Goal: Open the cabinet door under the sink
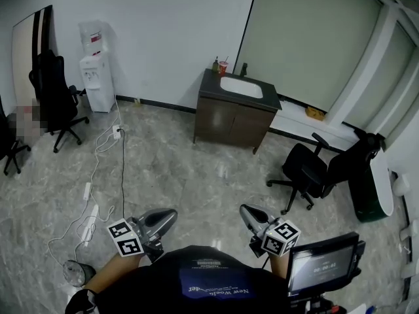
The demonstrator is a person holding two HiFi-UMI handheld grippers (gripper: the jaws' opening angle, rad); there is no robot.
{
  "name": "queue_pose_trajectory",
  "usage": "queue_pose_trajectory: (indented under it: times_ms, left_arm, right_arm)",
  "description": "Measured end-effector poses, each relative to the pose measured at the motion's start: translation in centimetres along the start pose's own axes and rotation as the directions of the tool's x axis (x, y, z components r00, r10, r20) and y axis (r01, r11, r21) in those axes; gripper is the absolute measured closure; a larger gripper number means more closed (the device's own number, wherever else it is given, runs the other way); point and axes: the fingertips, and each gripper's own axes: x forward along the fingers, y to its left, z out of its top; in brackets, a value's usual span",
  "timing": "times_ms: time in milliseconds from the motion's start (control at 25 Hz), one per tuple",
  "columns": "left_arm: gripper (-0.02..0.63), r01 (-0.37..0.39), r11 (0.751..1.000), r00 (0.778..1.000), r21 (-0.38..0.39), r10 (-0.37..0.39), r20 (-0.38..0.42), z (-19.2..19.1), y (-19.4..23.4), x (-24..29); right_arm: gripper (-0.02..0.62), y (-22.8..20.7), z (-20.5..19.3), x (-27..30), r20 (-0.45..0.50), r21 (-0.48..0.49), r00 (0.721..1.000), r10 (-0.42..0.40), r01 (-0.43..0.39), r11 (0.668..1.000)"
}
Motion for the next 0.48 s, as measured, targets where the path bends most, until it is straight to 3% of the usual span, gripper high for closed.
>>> queue_pose_trajectory:
  times_ms: [320, 480]
  left_arm:
    - [0.606, -0.036, 0.999, 0.999, 0.036, 0.035, 0.035, -1.3, 1.0, 5.7]
    - [0.606, -0.064, 0.998, 0.996, 0.023, 0.063, 0.059, 0.6, 2.7, 13.1]
  right_arm:
    - [0.595, -6.5, -0.1, 0.3, 0.007, -0.025, 0.997, 0.078, -0.078, 0.997]
    - [0.595, -13.8, 3.6, 0.5, 0.017, -0.019, 0.994, 0.108, -0.107, 0.994]
